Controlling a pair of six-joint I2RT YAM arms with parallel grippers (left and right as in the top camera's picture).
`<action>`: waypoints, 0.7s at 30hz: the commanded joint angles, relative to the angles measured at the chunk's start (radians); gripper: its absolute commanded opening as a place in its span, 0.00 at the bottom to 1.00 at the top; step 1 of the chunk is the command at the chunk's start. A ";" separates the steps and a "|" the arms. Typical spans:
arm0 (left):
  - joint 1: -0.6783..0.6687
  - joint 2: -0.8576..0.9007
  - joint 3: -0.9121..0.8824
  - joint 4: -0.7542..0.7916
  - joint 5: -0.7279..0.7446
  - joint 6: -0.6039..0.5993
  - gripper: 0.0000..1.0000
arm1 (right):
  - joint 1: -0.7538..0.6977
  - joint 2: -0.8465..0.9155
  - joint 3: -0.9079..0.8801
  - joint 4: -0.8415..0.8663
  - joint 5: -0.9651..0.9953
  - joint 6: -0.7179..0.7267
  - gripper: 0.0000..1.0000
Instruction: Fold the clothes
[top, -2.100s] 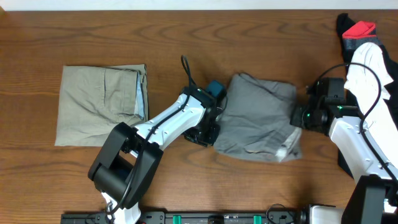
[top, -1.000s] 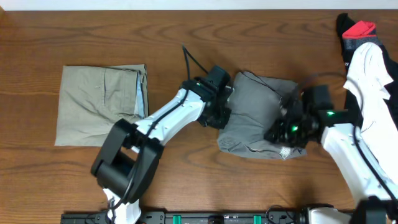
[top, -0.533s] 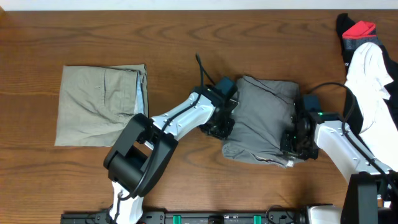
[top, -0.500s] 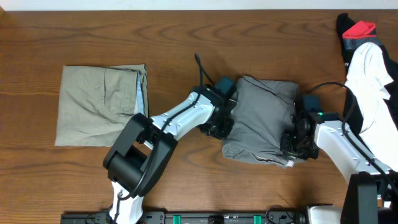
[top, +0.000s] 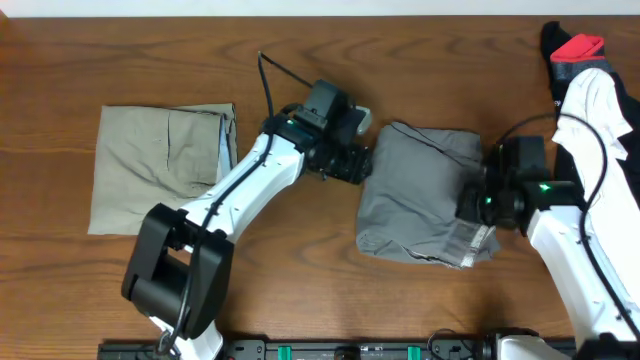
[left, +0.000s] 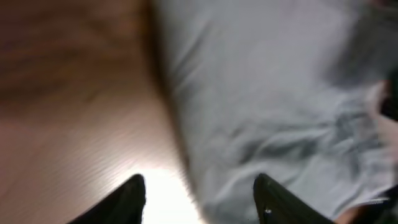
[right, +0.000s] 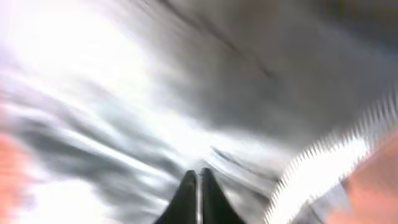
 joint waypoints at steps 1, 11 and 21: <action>-0.039 0.017 0.009 0.033 0.117 0.003 0.47 | -0.005 -0.014 0.024 0.073 -0.145 -0.014 0.01; -0.166 0.083 -0.048 -0.048 0.049 0.003 0.25 | -0.016 0.241 0.023 0.233 -0.042 -0.002 0.01; -0.216 0.113 -0.172 -0.097 0.048 -0.005 0.25 | -0.175 0.348 0.024 0.333 0.132 -0.003 0.01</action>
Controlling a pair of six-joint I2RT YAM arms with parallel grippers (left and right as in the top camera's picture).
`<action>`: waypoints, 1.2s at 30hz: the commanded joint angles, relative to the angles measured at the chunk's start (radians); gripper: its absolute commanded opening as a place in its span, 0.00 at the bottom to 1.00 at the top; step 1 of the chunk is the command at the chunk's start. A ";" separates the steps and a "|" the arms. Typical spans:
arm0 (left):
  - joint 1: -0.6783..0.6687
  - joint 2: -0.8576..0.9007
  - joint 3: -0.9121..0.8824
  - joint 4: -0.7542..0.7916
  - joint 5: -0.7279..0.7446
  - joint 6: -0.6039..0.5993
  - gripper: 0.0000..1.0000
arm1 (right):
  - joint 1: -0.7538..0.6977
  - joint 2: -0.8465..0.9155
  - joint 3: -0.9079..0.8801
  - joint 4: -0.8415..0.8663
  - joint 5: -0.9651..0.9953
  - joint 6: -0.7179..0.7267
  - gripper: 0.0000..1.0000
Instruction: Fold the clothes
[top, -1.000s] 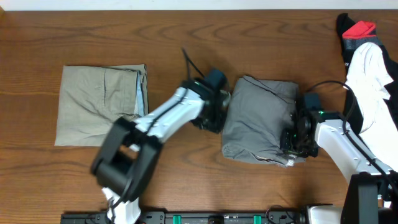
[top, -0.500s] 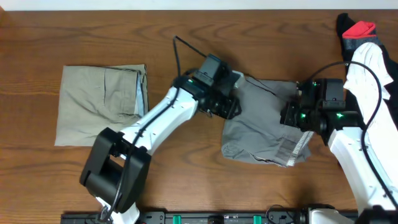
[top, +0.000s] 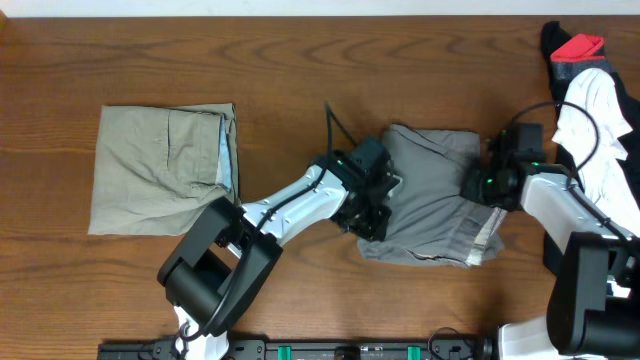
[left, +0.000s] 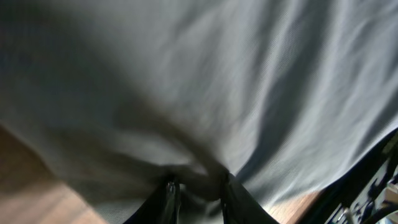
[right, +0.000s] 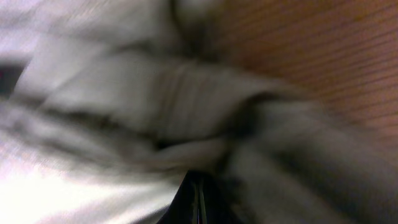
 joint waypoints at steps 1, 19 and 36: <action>-0.006 0.015 -0.056 -0.038 -0.017 -0.010 0.24 | -0.071 0.019 0.006 0.045 0.030 0.000 0.01; 0.176 -0.253 0.093 -0.148 -0.037 -0.043 0.67 | -0.266 -0.116 0.101 -0.049 -0.455 -0.043 0.40; 0.269 0.043 0.092 0.077 0.161 0.002 0.85 | -0.204 -0.245 0.107 -0.428 -0.471 -0.223 0.63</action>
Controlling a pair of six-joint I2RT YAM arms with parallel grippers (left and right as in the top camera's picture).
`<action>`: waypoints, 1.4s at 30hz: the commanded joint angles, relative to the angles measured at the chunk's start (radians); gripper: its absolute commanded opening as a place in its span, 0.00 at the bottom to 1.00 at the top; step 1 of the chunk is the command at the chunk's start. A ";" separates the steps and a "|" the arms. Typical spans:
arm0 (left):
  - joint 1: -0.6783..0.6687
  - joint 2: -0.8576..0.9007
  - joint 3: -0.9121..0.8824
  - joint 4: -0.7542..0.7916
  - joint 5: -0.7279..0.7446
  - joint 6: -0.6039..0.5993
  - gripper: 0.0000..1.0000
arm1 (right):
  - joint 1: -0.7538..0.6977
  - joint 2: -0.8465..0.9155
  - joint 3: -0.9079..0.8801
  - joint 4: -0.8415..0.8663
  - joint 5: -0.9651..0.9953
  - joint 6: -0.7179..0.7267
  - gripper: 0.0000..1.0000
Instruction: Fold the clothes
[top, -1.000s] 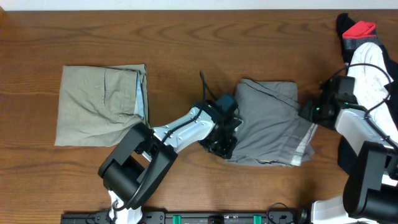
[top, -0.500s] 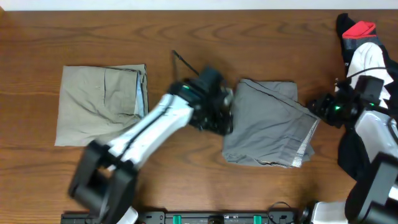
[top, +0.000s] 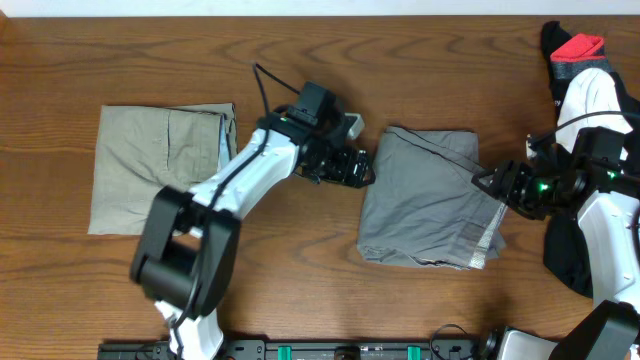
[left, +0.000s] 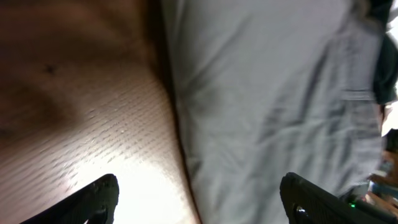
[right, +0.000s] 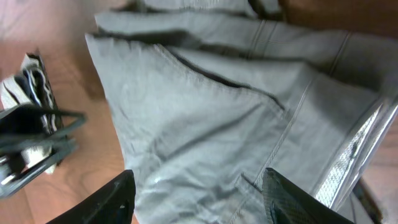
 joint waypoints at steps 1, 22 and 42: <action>-0.001 0.058 -0.006 0.020 0.060 0.021 0.86 | 0.025 -0.008 0.010 -0.029 0.001 -0.060 0.62; -0.223 0.157 -0.006 0.098 -0.130 -0.114 0.86 | 0.307 0.240 0.008 -0.060 0.468 0.172 0.38; -0.303 0.157 -0.006 0.172 -0.072 -0.130 0.19 | 0.344 0.480 0.008 -0.002 0.439 0.170 0.28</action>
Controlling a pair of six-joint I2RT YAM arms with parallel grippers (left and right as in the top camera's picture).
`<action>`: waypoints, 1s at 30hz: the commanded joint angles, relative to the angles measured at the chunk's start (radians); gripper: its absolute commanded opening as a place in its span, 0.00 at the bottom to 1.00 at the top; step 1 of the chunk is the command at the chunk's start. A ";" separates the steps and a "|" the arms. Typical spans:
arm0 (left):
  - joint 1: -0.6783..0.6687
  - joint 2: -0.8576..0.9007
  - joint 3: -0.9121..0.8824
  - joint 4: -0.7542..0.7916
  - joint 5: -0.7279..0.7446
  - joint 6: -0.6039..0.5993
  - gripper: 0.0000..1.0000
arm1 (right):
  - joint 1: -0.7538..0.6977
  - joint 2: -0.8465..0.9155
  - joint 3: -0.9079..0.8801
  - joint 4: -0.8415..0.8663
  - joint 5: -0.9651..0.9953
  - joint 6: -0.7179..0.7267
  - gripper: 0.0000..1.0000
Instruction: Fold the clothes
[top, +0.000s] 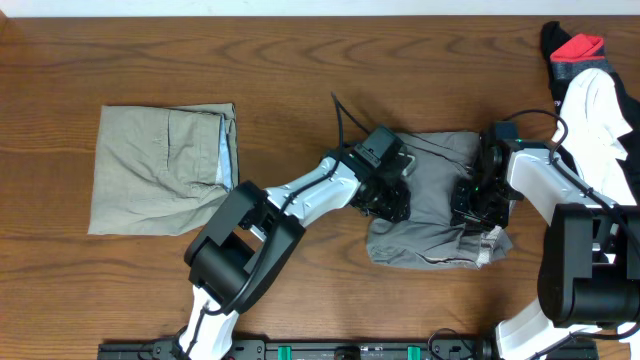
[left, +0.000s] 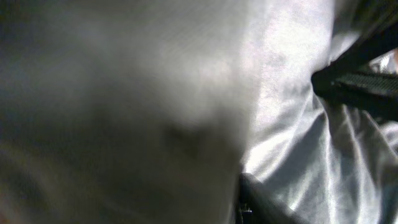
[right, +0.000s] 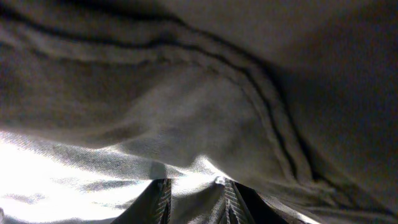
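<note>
A grey garment (top: 432, 205), partly folded into a rough rectangle, lies at centre right of the table. My left gripper (top: 388, 200) presses into its left edge. In the left wrist view grey cloth (left: 292, 93) fills the frame and covers all but one finger (left: 249, 198). My right gripper (right: 194, 193) is at the garment's right edge (top: 480, 205), shut with a ridge of grey fabric pinched between its fingers. A seam (right: 249, 68) runs across above them.
A folded khaki garment (top: 165, 165) lies at the left of the wooden table (top: 300, 60). A pile of black, white and red clothes (top: 590, 80) sits at the far right edge, behind the right arm.
Both grippers were open and off the grey garment, left beside its upper left edge, right beyond its right side. Now both are on its side edges and shut on the fabric.
First the left gripper was open at the garment's upper left and the right was shut at its right edge. Then both pinched it, left at lower left, right at upper right. Then both stood open and apart from it. Now both grip its sides again.
</note>
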 joint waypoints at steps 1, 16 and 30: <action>-0.026 0.023 -0.014 0.005 0.016 0.011 0.08 | 0.022 0.100 -0.048 0.065 -0.010 -0.006 0.27; 0.257 -0.314 0.042 -0.272 -0.044 0.212 0.06 | -0.120 -0.320 0.134 -0.119 -0.055 -0.070 0.29; 0.818 -0.410 0.126 -0.556 -0.029 0.481 0.06 | -0.116 -0.494 0.166 -0.160 -0.055 -0.042 0.29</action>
